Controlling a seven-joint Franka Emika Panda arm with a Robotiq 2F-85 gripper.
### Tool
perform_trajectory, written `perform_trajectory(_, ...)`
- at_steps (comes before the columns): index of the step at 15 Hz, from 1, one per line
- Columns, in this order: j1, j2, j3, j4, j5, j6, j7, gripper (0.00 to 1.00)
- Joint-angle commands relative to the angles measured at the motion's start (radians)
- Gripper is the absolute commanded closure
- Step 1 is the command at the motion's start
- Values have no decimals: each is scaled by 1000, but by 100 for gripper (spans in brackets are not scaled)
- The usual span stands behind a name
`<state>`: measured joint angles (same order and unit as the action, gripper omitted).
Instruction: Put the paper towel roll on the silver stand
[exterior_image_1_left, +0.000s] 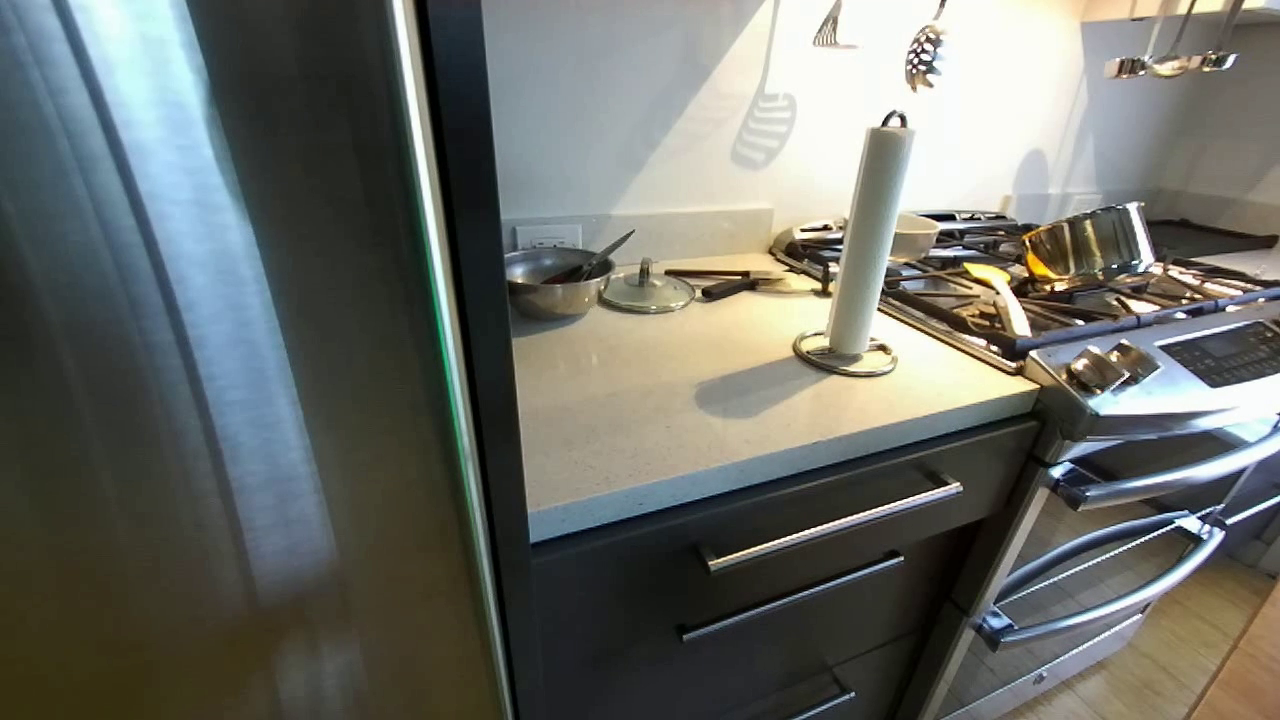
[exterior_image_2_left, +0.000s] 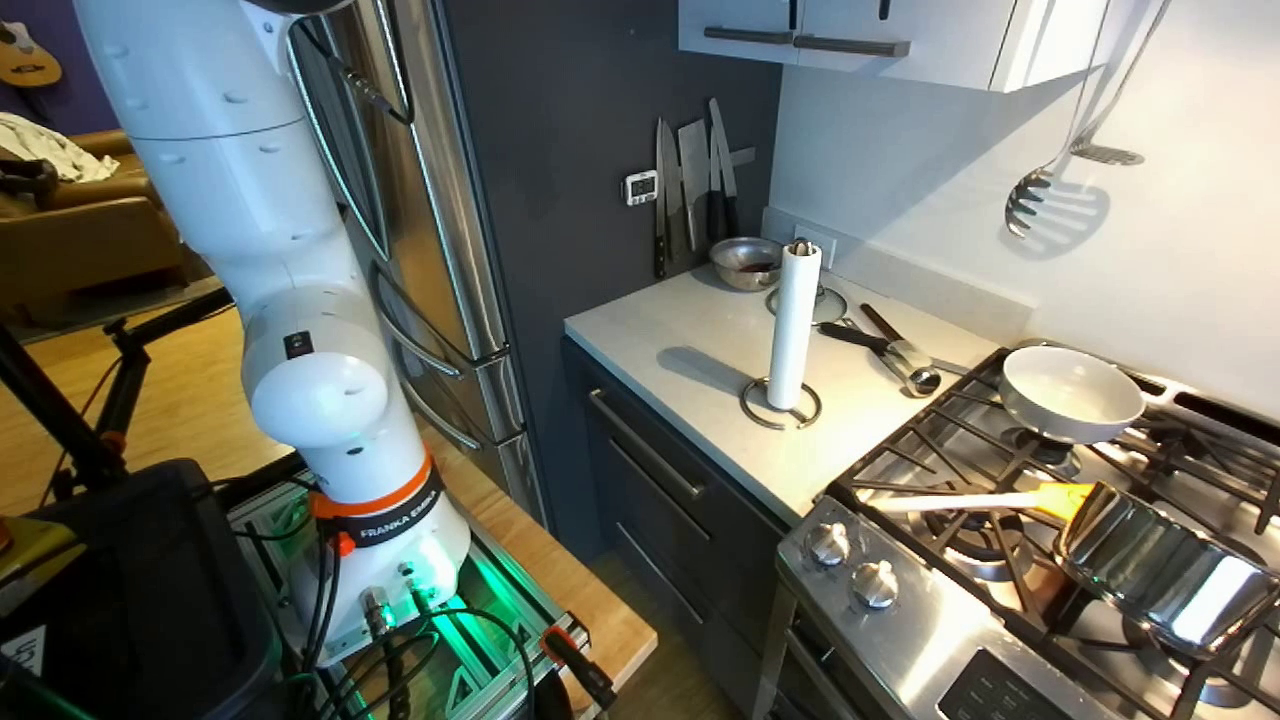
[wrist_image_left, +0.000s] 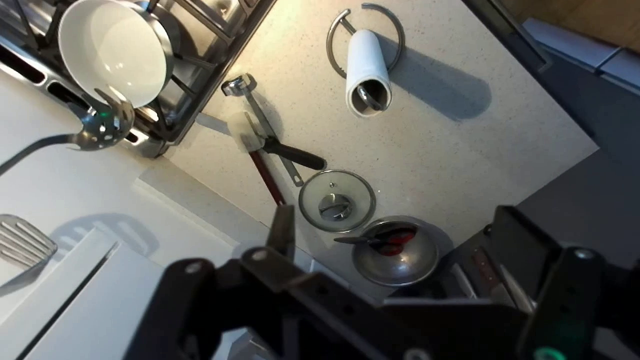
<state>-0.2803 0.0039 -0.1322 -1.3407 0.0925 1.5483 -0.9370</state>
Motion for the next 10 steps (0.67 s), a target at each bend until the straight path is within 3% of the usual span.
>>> perform_trajectory(1, 7, -30, 7, -98, -10, 30, 108, 0)
perform_trajectory(4, 16, -30, 19, -162, -9, 68, 169, 0)
perform_trajectory(8, 29, -52, 42, -296, -23, 200, 250, 0)
perform_trajectory(10, 67, -53, 16, -351, -27, 257, 267, 0)
